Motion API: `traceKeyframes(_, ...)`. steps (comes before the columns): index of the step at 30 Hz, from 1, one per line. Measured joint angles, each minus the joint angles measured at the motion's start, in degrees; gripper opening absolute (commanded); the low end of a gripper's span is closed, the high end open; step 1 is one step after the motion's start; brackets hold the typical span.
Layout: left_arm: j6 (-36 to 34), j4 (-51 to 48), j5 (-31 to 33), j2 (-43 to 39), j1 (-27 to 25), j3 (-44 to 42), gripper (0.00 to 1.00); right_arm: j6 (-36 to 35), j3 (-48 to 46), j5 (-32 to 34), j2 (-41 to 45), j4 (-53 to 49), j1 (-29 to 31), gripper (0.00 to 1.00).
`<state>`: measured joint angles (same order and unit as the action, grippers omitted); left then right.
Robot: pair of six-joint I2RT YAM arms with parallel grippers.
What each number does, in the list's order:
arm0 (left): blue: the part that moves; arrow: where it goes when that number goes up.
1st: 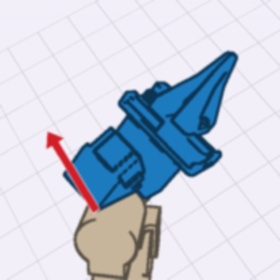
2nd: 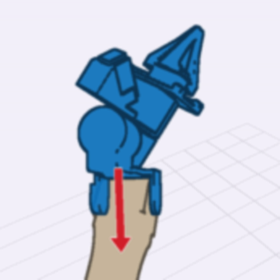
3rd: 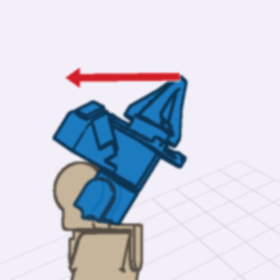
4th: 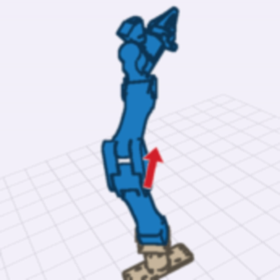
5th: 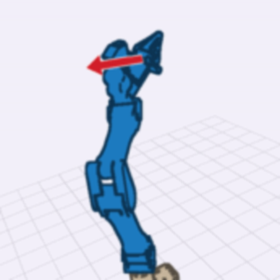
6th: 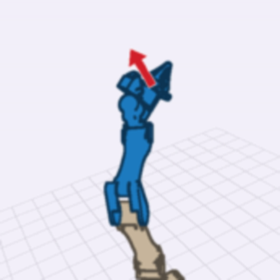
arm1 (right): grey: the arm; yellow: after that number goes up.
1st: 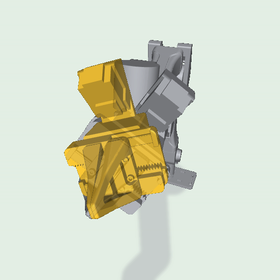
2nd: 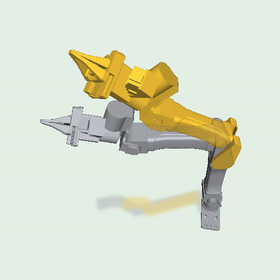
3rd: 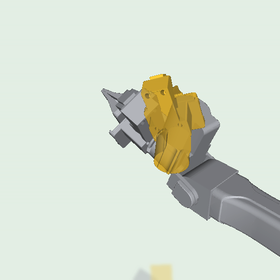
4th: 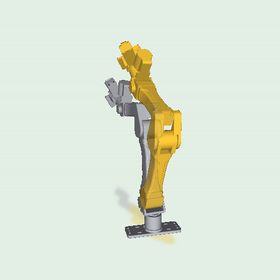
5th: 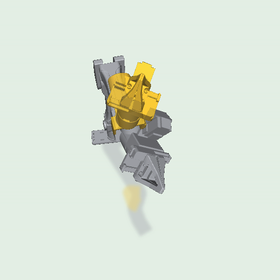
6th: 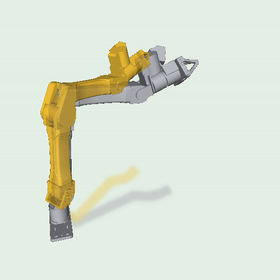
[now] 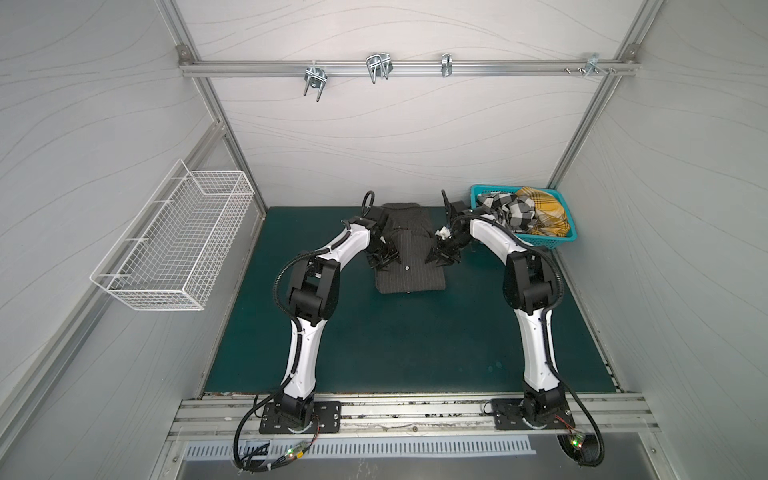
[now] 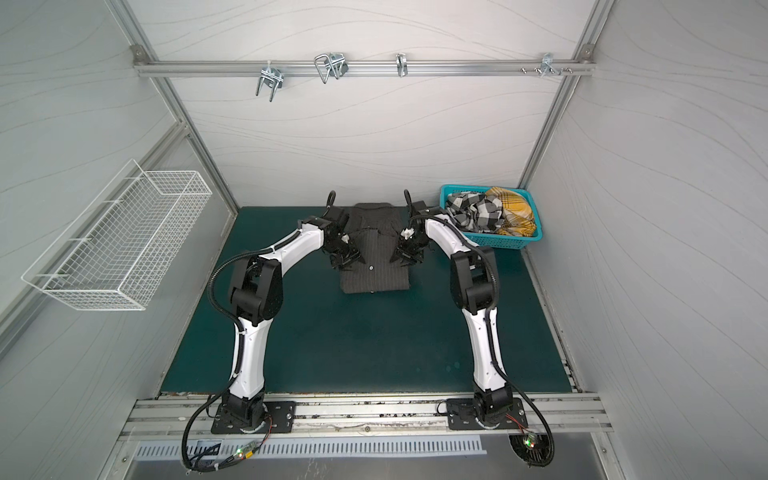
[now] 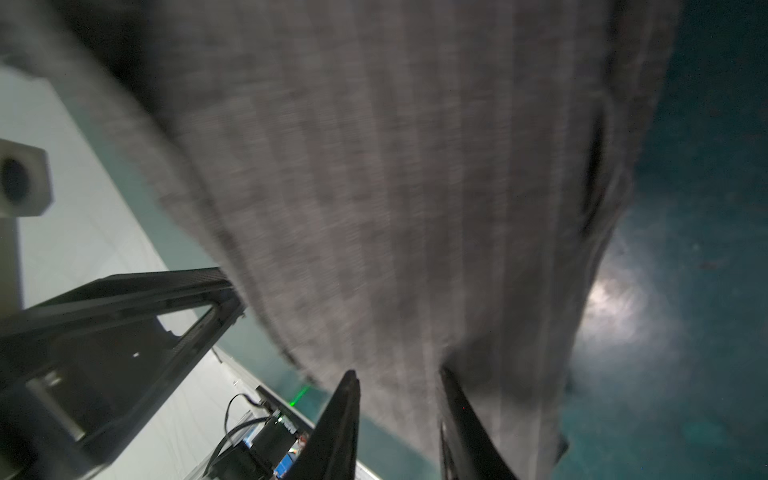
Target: Fold and stack the long sleeve shirts
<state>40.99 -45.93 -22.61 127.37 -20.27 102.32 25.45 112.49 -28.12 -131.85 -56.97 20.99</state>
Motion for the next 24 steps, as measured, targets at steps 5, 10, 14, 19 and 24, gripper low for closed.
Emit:
traceKeyframes(5,0.90,5.25,-1.84,-3.72,0.76,-11.23,0.43,0.02,-9.73,0.55,0.72,3.02,0.83,0.28)
traceKeyframes(10,1.31,10.67,-3.43,-14.10,0.11,-27.80,0.43,0.87,-23.54,1.07,9.16,6.67,4.74,0.25)
traceKeyframes(14,1.46,11.06,-4.79,-23.98,-1.60,-40.89,0.48,2.82,-36.20,2.01,17.66,7.56,10.01,0.23)
traceKeyframes(19,0.66,4.61,-4.33,-30.05,-1.22,-43.41,0.44,5.40,-44.19,4.02,26.82,4.59,14.03,0.19)
traceKeyframes(24,-0.81,5.01,-4.85,-28.04,5.31,-32.44,0.36,6.58,-37.33,6.25,29.77,2.36,14.01,0.11)
